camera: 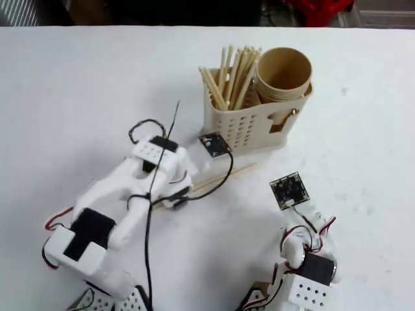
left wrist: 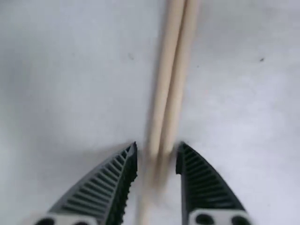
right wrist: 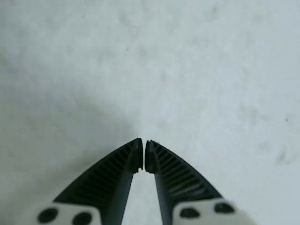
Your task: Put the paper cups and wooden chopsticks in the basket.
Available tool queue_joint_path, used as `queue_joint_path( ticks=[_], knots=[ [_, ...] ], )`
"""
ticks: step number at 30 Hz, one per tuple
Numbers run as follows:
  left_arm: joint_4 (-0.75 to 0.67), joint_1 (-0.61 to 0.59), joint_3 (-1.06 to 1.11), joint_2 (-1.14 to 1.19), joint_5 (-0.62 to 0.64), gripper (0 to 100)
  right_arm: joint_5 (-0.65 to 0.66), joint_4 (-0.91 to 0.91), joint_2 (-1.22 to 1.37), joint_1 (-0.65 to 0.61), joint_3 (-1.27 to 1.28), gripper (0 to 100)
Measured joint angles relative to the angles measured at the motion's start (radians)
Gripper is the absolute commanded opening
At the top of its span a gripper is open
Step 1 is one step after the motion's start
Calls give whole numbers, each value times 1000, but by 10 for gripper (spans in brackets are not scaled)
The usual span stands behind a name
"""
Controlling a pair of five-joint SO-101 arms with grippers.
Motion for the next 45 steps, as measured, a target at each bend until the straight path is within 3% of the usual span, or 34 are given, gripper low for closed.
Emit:
queue_joint_path(
  ticks=[9, 14, 24, 31, 38, 45],
  knots=[
    [26, 14, 23, -21, 0, 53, 0, 0, 0, 0, 0, 32],
    [23, 8, 110, -160, 0, 53, 0, 0, 0, 0, 0, 32],
    [273, 6, 92, -652, 0, 53, 0, 0, 0, 0, 0, 32],
    [402, 40, -178, -807, 20, 52, 0, 0, 0, 0, 0, 32],
    [344, 184, -496, -764, 180, 52, 0, 0, 0, 0, 0, 32],
    [44, 221, -721, -549, 354, 23, 0, 0, 0, 0, 0, 32]
  ],
)
